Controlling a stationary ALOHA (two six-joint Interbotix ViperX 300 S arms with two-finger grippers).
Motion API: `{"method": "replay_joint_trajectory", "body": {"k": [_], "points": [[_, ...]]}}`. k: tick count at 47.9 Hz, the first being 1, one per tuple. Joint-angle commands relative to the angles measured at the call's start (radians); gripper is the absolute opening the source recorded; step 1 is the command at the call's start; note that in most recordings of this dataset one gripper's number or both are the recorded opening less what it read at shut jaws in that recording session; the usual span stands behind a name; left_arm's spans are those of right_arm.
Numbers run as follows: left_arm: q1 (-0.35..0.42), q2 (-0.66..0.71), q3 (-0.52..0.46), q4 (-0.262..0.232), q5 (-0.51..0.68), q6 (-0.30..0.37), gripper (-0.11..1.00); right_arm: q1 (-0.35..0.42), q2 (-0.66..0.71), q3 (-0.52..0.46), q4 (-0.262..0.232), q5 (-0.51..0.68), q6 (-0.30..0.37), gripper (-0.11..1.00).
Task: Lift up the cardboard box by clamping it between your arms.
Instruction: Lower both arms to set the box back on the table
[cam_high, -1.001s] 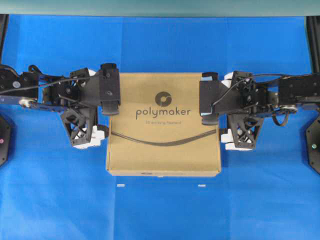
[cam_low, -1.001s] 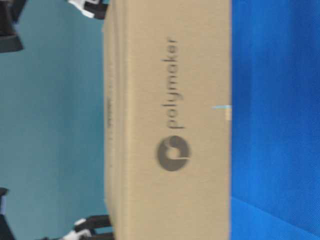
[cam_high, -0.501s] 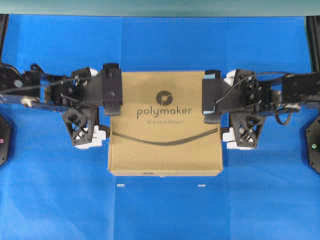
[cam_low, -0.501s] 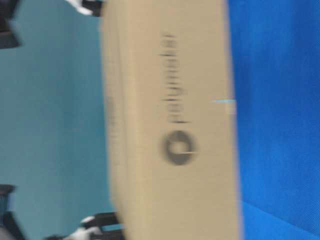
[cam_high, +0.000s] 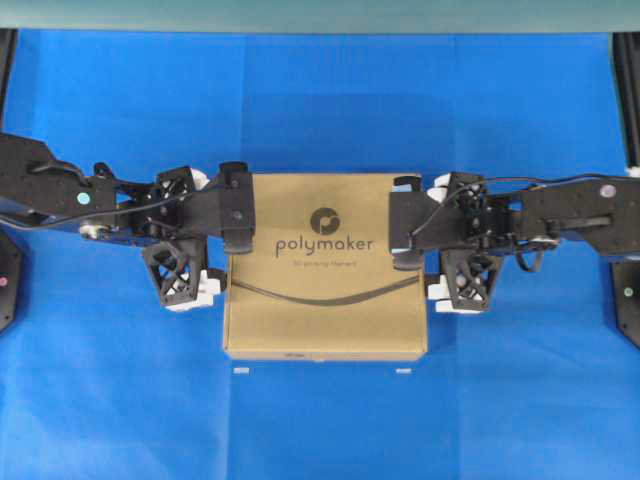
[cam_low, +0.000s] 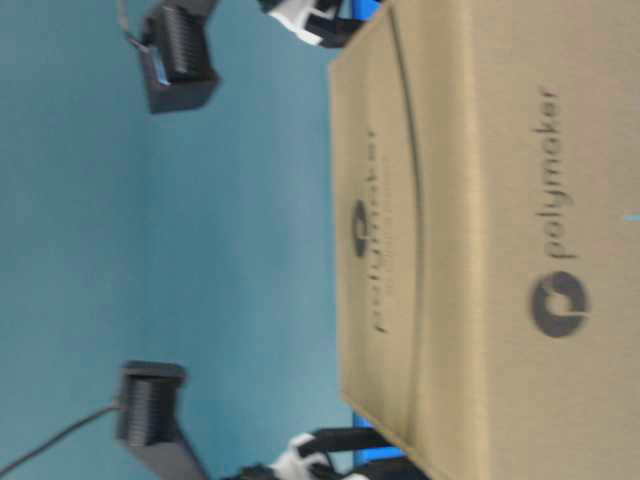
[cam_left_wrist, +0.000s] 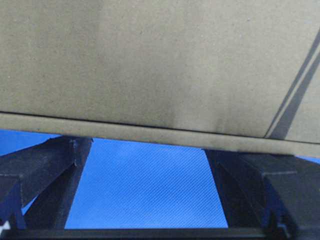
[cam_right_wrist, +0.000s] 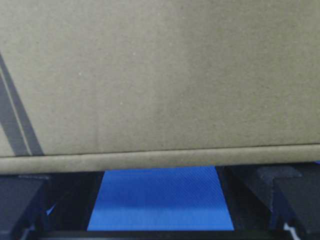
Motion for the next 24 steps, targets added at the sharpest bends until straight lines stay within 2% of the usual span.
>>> {"method": "replay_joint_trajectory", "body": {"k": [1,12,24], "points": [[0.005,0.015,0.005,-0.006,-0.037,-0.014,0.87,-0.003,0.015,-0.009,0.005,-0.048,0.011,0.99],[0.005,0.008,0.028,-0.006,-0.041,-0.012,0.87,-0.009,0.015,0.008,0.005,-0.064,0.025,0.99],[0.006,-0.075,0.058,-0.006,-0.023,0.000,0.87,-0.014,-0.081,0.034,0.008,-0.011,0.029,0.99]]}}
